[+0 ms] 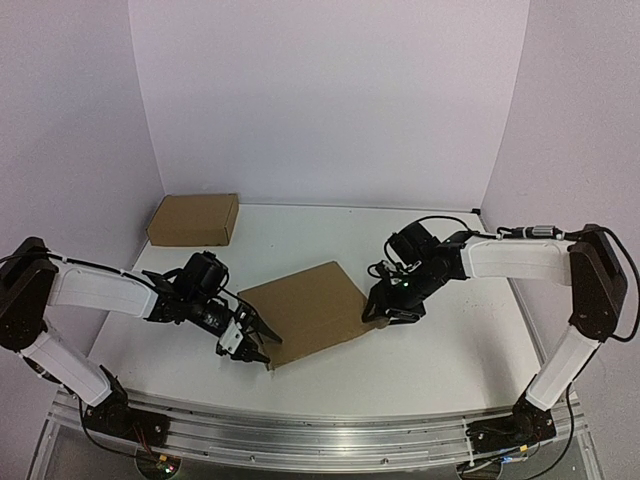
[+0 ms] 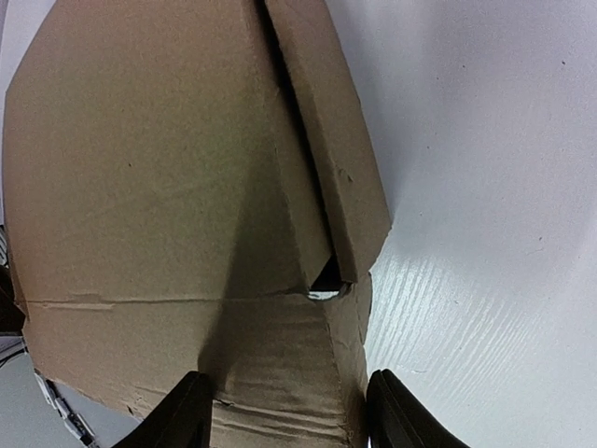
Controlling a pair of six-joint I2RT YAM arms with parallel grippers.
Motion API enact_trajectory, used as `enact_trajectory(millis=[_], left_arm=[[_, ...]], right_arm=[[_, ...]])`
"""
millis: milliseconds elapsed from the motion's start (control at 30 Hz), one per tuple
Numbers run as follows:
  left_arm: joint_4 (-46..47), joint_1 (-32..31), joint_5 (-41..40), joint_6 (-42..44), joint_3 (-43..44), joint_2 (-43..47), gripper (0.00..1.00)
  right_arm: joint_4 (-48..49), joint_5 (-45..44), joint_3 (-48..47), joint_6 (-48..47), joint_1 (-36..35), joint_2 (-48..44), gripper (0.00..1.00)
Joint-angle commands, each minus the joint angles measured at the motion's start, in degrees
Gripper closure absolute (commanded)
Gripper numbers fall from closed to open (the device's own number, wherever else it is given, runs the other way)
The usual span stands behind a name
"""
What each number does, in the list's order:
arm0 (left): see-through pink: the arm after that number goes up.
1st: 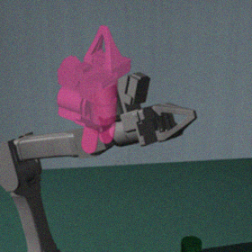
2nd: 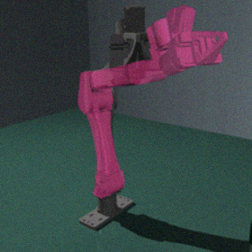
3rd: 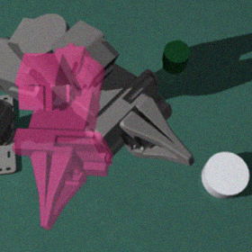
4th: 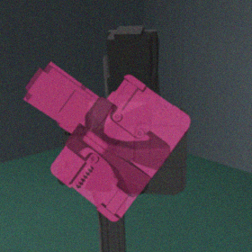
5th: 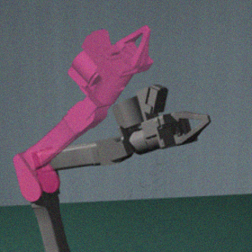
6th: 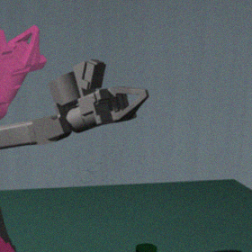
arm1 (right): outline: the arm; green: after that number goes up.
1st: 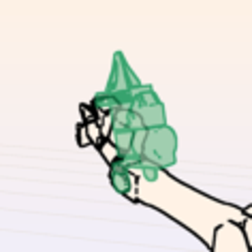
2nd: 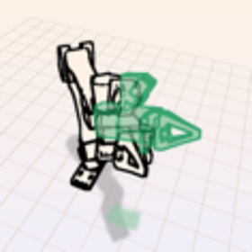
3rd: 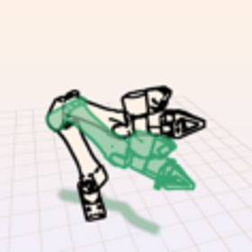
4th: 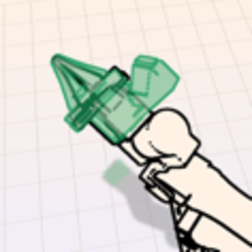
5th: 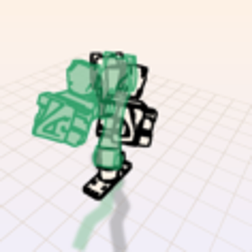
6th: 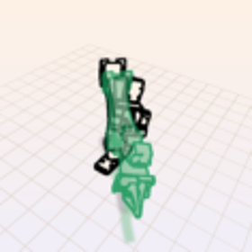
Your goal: Fold the paper box
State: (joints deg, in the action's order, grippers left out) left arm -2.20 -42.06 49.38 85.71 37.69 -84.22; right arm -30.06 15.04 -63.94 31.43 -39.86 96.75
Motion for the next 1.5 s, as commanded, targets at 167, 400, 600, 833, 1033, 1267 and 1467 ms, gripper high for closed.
enact_trajectory(millis=[167, 400, 600, 833, 1033, 1267, 1467], left_arm=[[5.3, -0.1, 3.1, -4.7, 0.8, -0.8, 0.53], [6.8, -0.1, 1.0, -2.3, -0.3, -2.7, 0.53], [4.6, -0.1, -0.6, 2.3, -1.6, -2.8, 0.53], [5.5, -0.1, -3.0, 8.4, -4.0, -3.3, 0.55], [4.3, -0.1, -5.0, 11.5, -4.2, -3.7, 0.57], [3.0, 0.0, -5.7, 10.5, -2.9, -4.6, 0.59], [2.6, 0.0, -5.8, 8.6, -2.2, -4.9, 0.59]], right_arm=[[-0.6, -2.2, -2.2, -2.1, -0.1, 2.1, 0.44], [-0.6, -3.6, -2.5, -2.5, -0.1, 1.5, 0.46], [-0.7, -4.7, -2.8, -2.6, -0.1, 0.4, 0.44], [-0.7, -6.2, -2.0, -3.3, -0.1, 0.4, 0.41], [-0.2, -7.6, -0.9, -4.5, -0.1, 0.4, 0.43], [1.2, -5.8, 0.2, -5.1, -0.1, 1.8, 0.53], [3.8, -4.2, 0.9, -3.6, 0.0, 2.6, 0.59]])
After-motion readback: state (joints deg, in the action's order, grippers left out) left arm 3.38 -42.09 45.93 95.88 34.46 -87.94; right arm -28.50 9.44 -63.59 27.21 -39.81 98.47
